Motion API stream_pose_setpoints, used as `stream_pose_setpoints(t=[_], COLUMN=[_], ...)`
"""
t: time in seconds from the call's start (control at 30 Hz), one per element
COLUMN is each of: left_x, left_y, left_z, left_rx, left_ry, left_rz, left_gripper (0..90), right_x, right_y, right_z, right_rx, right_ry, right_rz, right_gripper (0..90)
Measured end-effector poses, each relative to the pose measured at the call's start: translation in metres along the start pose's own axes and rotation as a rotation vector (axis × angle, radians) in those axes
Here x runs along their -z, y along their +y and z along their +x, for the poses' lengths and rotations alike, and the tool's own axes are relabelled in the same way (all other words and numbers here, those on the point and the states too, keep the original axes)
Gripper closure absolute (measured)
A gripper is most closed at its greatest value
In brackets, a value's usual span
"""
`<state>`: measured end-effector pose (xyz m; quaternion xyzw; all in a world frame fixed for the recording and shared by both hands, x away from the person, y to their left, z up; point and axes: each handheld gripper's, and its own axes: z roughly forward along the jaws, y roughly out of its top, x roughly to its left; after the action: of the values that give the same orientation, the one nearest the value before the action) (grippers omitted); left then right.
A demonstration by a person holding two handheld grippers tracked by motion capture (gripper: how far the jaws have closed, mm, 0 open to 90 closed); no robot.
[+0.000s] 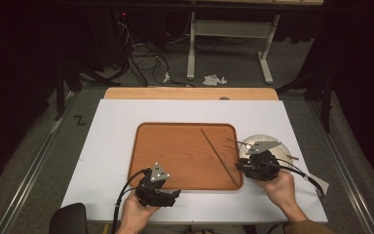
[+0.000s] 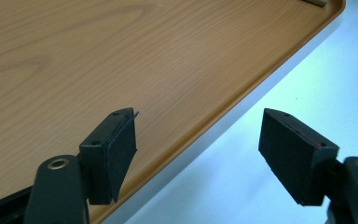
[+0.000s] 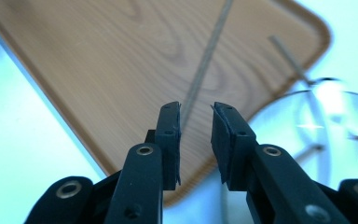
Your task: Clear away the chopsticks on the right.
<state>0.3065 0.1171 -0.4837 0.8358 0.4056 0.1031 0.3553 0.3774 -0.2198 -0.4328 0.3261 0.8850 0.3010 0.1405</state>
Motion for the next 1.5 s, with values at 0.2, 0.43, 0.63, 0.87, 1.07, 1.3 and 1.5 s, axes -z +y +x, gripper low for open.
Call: stream_pose_setpoints(t=[0.2,0.43,0.63,0.87,1.07,1.3,1.5], left_x=[0.000,-0.001,-0.002,-0.001,-0.001,-0.002,-0.002], left_y=[-0.001,-0.001,0.000,-0.001,-0.001,0.000,-0.001], left_z=[0.000,0.000,0.001,0.002,0.002,0.001,0.001], left_rx=[0.004,0.004,0.010,0.011,0.011,0.009,0.011], left_ry=[0.002,0.003,0.004,0.004,0.006,0.006,0.005], left_rz=[0.000,0.004,0.002,0.002,0.002,0.002,0.005], left_gripper=[27.5,27.5,27.5,27.5,27.4,27.4,27.4], right_x=[0.026,0.050,0.061,0.058,0.054,0.043,0.037], right_y=[-0.004,-0.016,-0.026,-0.035,-0.046,-0.062,-0.069], right_z=[-0.028,-0.065,-0.088,-0.107,-0.125,-0.136,-0.139], right_rx=[-0.028,-0.070,-0.126,-0.157,-0.207,-0.222,-0.217], right_ry=[-0.033,-0.114,-0.144,-0.167,-0.189,-0.180,-0.163], right_rz=[-0.030,-0.026,-0.023,-0.004,0.033,0.102,0.131], right_gripper=[72.3,72.7,76.3,77.7,78.2,77.8,76.0])
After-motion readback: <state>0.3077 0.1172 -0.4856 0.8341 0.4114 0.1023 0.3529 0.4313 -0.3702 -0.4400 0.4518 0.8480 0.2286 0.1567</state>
